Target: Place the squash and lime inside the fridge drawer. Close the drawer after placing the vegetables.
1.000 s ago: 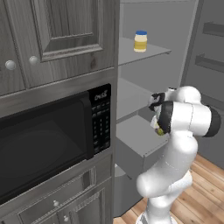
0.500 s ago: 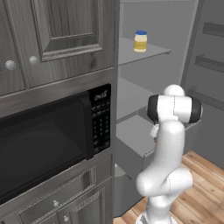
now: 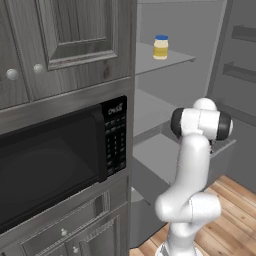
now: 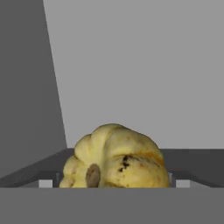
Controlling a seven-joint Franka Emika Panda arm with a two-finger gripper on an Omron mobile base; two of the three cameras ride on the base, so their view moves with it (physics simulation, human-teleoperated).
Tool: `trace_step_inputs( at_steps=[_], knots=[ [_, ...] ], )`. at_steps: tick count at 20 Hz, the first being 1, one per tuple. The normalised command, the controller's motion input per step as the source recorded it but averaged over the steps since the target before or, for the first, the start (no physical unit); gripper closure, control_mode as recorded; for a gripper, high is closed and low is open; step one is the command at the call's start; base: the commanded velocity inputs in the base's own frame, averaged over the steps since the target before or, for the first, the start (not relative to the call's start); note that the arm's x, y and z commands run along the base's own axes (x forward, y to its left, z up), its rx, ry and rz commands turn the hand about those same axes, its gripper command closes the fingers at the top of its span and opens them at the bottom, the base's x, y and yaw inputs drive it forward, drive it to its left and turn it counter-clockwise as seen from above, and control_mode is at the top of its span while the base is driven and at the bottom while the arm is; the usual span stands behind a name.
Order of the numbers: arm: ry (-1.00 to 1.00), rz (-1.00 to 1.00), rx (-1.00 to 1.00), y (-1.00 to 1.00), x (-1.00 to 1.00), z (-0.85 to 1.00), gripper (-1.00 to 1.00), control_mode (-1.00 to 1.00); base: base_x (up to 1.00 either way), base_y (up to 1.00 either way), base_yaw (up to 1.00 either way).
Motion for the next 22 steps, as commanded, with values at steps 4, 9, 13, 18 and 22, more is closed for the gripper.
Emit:
trace_step_inputs(
  at_steps=[4,9,13,18,22],
  knots=[
    [0.07,-0.03,0.09,-0.47,-0.64,0.25,1.0,-1.0,0.0,0.0,0.0],
    [0.05,-0.03,0.01,-0.23,-0.02,0.28,1.0,-1.0,0.0,0.0,0.0],
    [0.01,-0.03,-0.15,0.14,1.0,0.2,1.0,-1.0,0.0,0.0,0.0],
    [-0.03,-0.07,-0.25,0.11,0.55,-0.18,1.0,-1.0,0.0,0.0,0.0],
    [-0.06,-0.06,-0.21,0.0,0.14,-0.59,1.0,-1.0,0.0,0.0,0.0]
  ],
)
